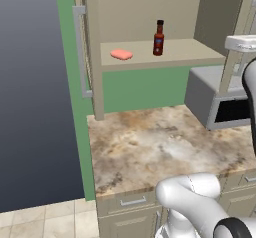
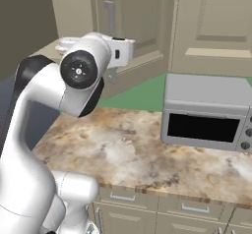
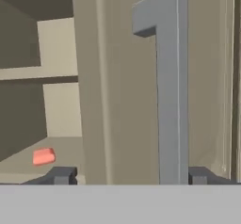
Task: The dining table condiment station is running low on condiment bottle. Refill the condiment station by opening the cabinet and taking the condiment bottle from the cabinet and placing it on the dining table.
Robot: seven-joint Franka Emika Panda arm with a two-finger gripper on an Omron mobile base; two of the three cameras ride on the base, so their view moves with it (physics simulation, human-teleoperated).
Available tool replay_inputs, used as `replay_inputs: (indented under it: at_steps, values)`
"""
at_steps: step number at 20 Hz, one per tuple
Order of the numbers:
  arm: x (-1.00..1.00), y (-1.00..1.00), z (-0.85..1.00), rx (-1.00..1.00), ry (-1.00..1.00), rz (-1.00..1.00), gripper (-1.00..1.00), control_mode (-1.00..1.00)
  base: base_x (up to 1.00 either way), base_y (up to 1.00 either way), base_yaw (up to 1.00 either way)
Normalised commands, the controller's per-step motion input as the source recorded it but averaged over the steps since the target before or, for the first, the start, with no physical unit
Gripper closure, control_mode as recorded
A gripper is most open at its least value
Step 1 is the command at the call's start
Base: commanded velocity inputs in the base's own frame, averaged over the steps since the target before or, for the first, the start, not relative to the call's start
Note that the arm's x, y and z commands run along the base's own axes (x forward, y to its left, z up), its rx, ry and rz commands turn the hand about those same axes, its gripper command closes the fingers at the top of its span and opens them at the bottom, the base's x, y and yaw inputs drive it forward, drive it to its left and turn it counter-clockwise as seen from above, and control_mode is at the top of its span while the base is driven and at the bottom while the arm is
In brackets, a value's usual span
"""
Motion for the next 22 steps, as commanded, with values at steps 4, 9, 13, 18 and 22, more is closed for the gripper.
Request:
replay_inputs:
  at_steps: [4,9,13,18,22]
  values:
    - [-0.58,0.01,0.02,-0.07,-0.07,-0.12,-1.0,-1.0,0.0,0.0,0.0]
    - [-0.3,-0.03,0.08,-0.14,-0.1,-0.09,-1.0,-1.0,0.0,0.0,0.0]
    - [0.0,-0.54,-0.12,-0.05,-0.2,0.05,-1.0,-1.0,0.0,0.0,0.0]
    - [0.0,-0.38,-0.09,0.0,-0.13,0.17,-1.0,-1.0,0.0,0.0,0.0]
    - [-0.05,0.01,0.08,-0.03,-0.01,0.02,-1.0,-1.0,0.0,0.0,0.0]
